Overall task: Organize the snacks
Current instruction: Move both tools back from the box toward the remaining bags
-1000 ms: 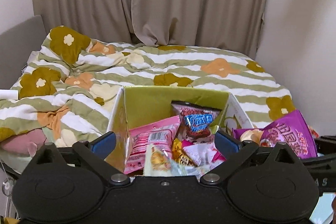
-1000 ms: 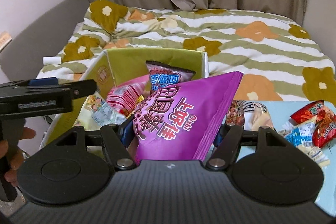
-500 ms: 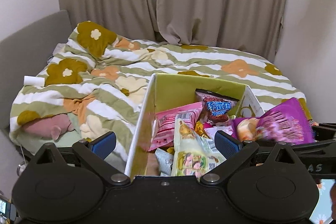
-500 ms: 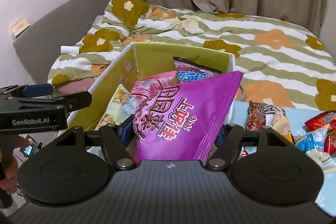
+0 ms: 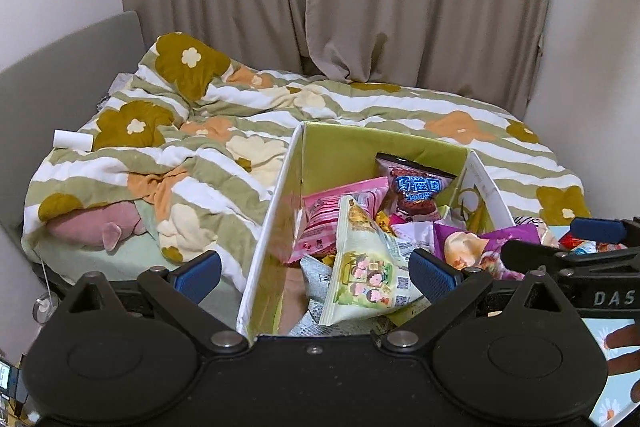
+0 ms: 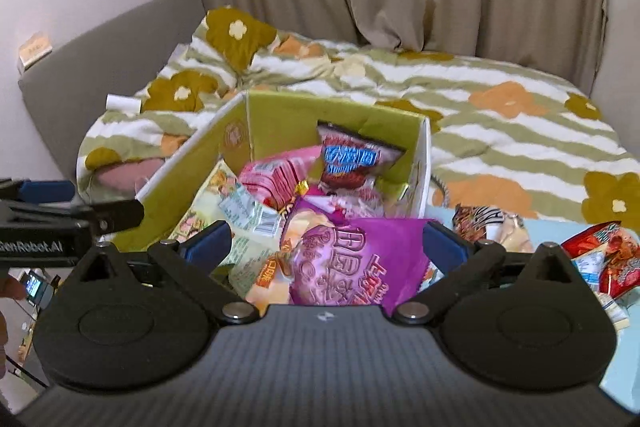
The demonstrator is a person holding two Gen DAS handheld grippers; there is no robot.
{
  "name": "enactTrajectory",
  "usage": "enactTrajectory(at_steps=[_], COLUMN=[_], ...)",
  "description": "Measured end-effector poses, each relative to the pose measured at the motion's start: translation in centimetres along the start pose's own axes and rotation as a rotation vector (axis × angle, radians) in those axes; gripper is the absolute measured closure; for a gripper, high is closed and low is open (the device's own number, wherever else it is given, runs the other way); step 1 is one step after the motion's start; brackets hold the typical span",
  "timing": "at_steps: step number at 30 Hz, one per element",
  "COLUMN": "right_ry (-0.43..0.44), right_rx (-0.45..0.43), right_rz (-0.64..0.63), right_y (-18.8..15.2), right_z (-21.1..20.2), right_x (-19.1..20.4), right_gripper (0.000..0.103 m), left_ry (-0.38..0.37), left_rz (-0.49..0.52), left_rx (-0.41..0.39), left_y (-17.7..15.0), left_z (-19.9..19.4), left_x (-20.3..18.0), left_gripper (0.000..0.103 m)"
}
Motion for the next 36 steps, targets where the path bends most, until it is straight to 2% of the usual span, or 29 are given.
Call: enactTrajectory(at_steps=[12, 17, 21, 27, 36], right_ry=[-0.038, -0.063, -0.08, -0.079, -0.144], right_rx=[-0.081, -0.098, -0.111, -0.101, -0.063], right_rz=[0.028, 0.05, 0.087, 0.189, 0.203], right_y=[-0.7, -0.8, -0.9, -1.5, -3.1], right_z=[-3.6, -5.5, -7.4, -10.4, -13.1], right_x=[0.3, -1.2, -3.9, -10.2, -18.1], right_gripper=[0.0, 0.0, 0.0, 0.0, 0.0], left_ry=[-0.057, -0.07, -0.078, -0.103, -0.123], left_rz=[0.044, 0.056, 0.069, 0.073, 0.125], left_rx=[-0.053, -0.074, -0.082, -0.087, -0.068], left_y=[0.1, 0.4, 0.3, 0.3, -1.6], left_z=[-1.8, -2.9, -4.0, -5.5, -6.8], left_x=[-1.5, -3.1, -5.7, -10.9, -19.8], left_gripper=[0.001, 0.001, 0.001, 0.001, 0.001])
Point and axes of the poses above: each gripper's, at about its wrist camera, not at the fingertips, and z roughly the way its jaws point, x to its left, y to its top, the point moved 3 cm from there along z, roughly the way its jaws point, and after that the axes turned 10 degrees about y, right-handed, at the moved point
